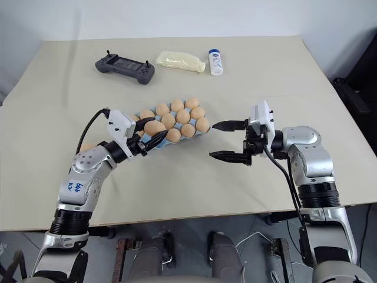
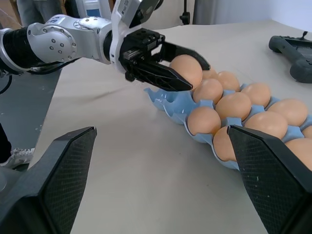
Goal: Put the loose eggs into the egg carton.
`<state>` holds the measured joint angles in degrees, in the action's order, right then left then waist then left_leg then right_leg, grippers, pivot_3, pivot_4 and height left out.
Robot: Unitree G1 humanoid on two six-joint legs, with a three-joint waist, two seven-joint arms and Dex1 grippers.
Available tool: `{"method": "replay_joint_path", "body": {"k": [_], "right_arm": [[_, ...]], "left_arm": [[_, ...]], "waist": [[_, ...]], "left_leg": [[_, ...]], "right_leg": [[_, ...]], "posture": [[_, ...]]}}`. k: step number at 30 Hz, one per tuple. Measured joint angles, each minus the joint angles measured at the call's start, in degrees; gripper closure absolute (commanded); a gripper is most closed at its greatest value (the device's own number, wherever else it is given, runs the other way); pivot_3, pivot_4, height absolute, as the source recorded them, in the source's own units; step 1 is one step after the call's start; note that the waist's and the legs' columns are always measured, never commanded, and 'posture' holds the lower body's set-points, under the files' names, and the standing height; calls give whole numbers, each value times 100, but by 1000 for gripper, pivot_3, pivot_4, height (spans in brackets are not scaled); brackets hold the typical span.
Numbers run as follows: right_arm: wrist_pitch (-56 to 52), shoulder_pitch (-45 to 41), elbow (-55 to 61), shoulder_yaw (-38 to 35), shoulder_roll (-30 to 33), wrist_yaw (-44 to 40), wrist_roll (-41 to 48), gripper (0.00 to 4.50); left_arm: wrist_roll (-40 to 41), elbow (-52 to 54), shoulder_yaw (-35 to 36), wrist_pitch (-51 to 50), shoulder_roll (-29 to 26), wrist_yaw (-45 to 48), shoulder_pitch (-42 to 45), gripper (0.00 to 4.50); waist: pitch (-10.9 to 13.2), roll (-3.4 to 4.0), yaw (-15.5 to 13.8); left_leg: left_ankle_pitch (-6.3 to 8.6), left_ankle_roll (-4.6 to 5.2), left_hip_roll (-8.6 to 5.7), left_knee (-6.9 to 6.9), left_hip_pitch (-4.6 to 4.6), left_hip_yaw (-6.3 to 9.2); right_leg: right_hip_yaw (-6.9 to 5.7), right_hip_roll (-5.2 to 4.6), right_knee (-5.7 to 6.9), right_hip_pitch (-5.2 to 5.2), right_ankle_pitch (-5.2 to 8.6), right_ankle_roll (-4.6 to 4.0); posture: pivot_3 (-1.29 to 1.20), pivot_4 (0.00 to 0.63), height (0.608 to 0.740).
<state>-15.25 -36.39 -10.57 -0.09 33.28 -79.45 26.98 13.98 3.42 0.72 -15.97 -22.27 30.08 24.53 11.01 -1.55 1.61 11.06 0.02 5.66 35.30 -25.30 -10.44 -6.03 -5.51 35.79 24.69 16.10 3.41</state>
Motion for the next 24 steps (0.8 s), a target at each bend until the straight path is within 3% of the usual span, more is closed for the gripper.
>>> {"method": "replay_joint_path", "body": {"k": [2, 9, 15, 18, 24], "right_arm": [[-5, 23, 26, 0, 0, 28, 2, 0], [-42, 73, 51, 0, 0, 76, 2, 0], [-59, 72, 88, 4, -2, 88, 2, 0], [-68, 71, 90, 8, -10, 89, 1, 0], [-69, 73, 97, 7, -30, 34, 35, 0]], "left_arm": [[-45, -60, 0, 19, 8, -3, 2, 63], [-73, -87, 1, 18, -26, 50, -15, 63], [49, 493, 201, -67, -269, 124, -80, 63], [205, 908, 498, -193, -530, 195, -330, 63], [723, 1748, 1756, -503, -788, 101, -1556, 63]], "waist": [[0, 0, -2], [0, 0, -2], [0, 0, 6], [0, 0, 16], [0, 0, 19]], "left_leg": [[0, 0, 0, 0, 1, 0], [0, 0, 1, 10, 1, 0], [0, 0, 5, 8, 0, 0], [0, -1, 7, 6, 2, 0], [2, -3, 13, 0, 4, 0]], "right_leg": [[-1, 1, 4, 1, 0, 0], [-2, 0, 9, -1, 0, 0], [-2, 1, 9, 1, 1, -2], [-1, 2, 9, 1, 2, -4], [-1, -3, 7, 3, 4, -7]], "posture": [[0, 150, 740], [0, 150, 740], [0, 150, 740], [0, 150, 740], [0, 150, 740]]}}
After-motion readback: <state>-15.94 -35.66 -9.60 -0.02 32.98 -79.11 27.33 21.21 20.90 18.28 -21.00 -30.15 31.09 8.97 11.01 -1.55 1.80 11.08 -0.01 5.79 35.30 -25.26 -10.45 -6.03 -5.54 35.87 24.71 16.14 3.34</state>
